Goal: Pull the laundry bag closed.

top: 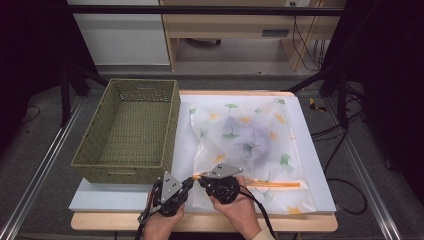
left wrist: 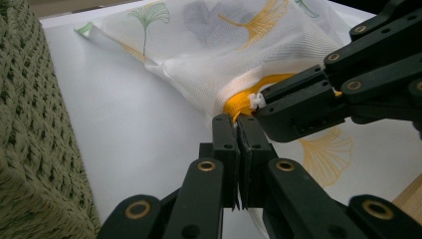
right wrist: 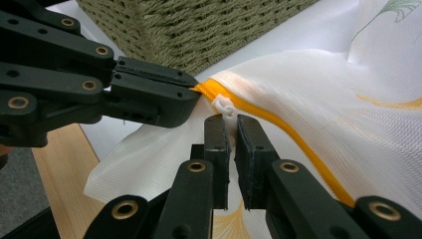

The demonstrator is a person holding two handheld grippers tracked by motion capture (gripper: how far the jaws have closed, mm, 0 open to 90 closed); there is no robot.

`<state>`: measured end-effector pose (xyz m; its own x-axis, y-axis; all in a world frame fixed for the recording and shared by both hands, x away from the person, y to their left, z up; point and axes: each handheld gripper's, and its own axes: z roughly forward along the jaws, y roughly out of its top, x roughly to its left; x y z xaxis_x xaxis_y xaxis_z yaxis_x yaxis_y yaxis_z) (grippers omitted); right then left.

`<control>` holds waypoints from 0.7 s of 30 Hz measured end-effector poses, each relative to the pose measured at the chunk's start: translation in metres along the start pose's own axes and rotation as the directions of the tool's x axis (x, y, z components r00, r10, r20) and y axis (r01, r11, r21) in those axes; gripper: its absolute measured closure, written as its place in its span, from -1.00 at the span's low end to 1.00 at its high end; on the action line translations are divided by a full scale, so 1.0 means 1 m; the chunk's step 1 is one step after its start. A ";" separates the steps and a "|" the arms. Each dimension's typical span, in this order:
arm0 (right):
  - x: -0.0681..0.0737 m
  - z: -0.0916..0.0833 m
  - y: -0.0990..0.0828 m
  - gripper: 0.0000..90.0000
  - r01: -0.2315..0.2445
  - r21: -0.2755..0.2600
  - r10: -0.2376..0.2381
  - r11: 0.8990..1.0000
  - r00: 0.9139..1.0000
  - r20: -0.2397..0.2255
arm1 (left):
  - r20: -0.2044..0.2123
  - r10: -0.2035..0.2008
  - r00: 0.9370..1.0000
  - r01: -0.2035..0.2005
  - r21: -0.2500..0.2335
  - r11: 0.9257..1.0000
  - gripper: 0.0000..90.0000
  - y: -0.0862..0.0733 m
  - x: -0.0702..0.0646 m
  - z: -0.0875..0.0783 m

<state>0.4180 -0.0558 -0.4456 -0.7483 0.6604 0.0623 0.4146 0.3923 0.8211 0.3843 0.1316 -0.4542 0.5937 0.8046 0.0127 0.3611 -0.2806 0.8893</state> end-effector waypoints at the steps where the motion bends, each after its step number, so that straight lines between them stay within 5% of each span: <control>1: 0.001 0.000 0.000 0.87 -0.001 0.004 0.001 1.000 1.000 0.002 | -0.001 -0.003 1.000 0.003 0.001 1.000 0.94 0.000 0.000 0.000; 21: 0.001 0.003 -0.003 0.86 -0.046 0.021 0.047 0.999 0.998 -0.033 | 0.004 -0.018 1.000 0.018 0.001 1.000 0.94 -0.003 0.001 0.001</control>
<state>0.4174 -0.0549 -0.4496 -0.7447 0.6567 0.1190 0.4594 0.3750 0.8051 0.3845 0.1331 -0.4571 0.5903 0.8071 -0.0048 0.3724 -0.2671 0.8888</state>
